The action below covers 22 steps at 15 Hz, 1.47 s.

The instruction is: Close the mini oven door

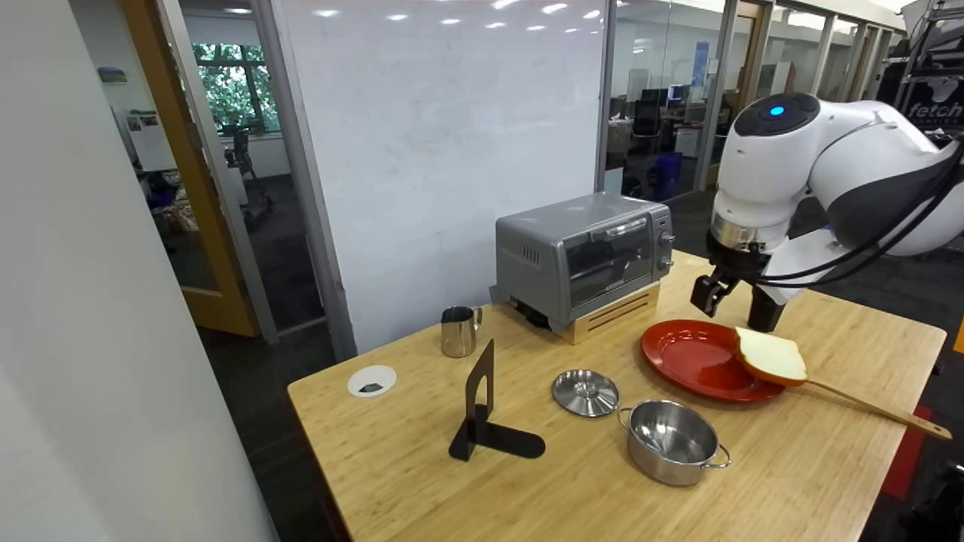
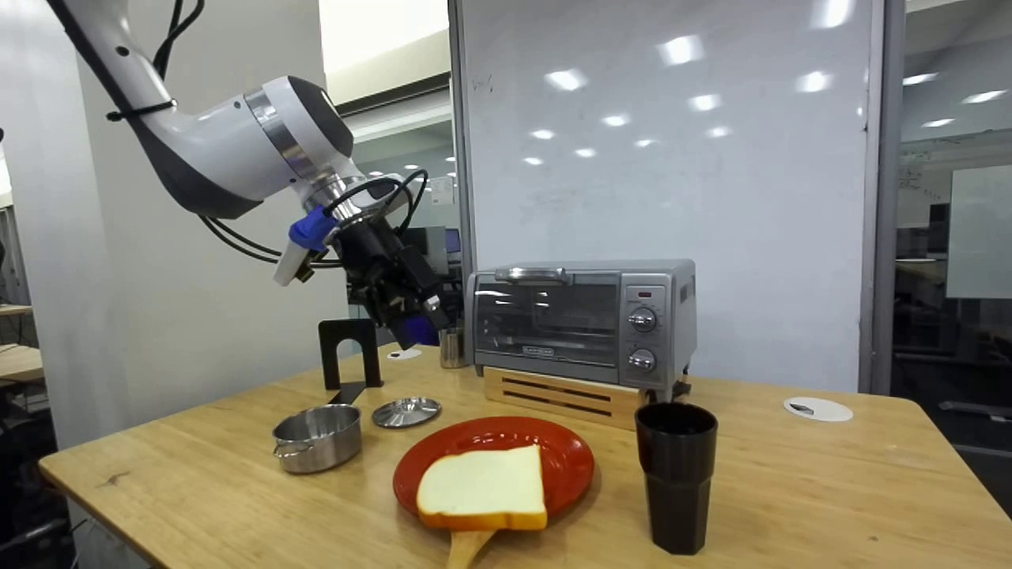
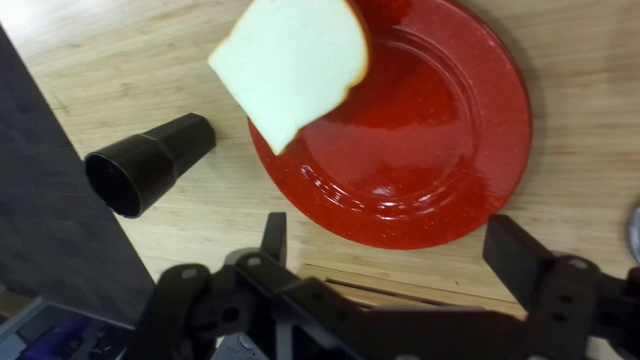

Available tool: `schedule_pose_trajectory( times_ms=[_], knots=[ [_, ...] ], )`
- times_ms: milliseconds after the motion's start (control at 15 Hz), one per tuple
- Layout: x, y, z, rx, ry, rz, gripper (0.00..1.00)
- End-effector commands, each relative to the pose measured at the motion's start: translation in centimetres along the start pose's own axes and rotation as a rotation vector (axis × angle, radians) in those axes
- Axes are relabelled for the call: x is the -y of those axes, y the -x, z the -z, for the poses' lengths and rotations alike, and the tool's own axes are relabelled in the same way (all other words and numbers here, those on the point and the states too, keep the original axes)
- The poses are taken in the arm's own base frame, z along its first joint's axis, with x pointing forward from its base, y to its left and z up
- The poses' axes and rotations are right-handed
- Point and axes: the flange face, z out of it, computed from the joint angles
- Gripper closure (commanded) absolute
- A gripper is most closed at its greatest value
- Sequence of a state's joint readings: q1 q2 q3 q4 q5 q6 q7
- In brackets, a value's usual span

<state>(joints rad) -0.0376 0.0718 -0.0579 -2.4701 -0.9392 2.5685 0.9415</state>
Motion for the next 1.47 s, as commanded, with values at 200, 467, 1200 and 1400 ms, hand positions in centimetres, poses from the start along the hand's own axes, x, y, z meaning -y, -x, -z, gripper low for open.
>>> schedule_pose_trajectory(
  times_ms=[200, 467, 1200, 1400],
  knots=[
    [-2.1, 2.1, 2.3, -0.101, -0.329, 0.017, 0.00],
    [0.4, 6.7, 3.3, -0.066, -0.435, 0.125, 0.00],
    [-8.8, 4.7, 13.1, -0.112, -0.423, 0.193, 0.00],
    [-10.0, 4.3, 14.4, -0.184, -0.402, 0.208, 0.00]
  ],
)
